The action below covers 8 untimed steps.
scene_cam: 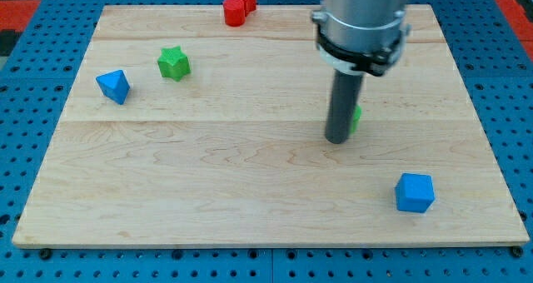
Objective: Point your arm at the blue cube
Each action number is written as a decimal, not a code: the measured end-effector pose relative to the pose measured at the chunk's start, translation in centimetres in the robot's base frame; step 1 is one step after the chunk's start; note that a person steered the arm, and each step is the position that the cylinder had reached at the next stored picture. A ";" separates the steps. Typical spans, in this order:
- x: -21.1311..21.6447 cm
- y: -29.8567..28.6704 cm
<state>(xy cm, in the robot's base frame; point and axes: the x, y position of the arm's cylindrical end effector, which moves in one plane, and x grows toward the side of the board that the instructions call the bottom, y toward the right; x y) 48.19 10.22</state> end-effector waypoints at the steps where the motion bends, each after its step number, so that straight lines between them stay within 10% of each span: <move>1: 0.0 1.6; 8: 6.7 17.3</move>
<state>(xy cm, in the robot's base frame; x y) 54.87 27.48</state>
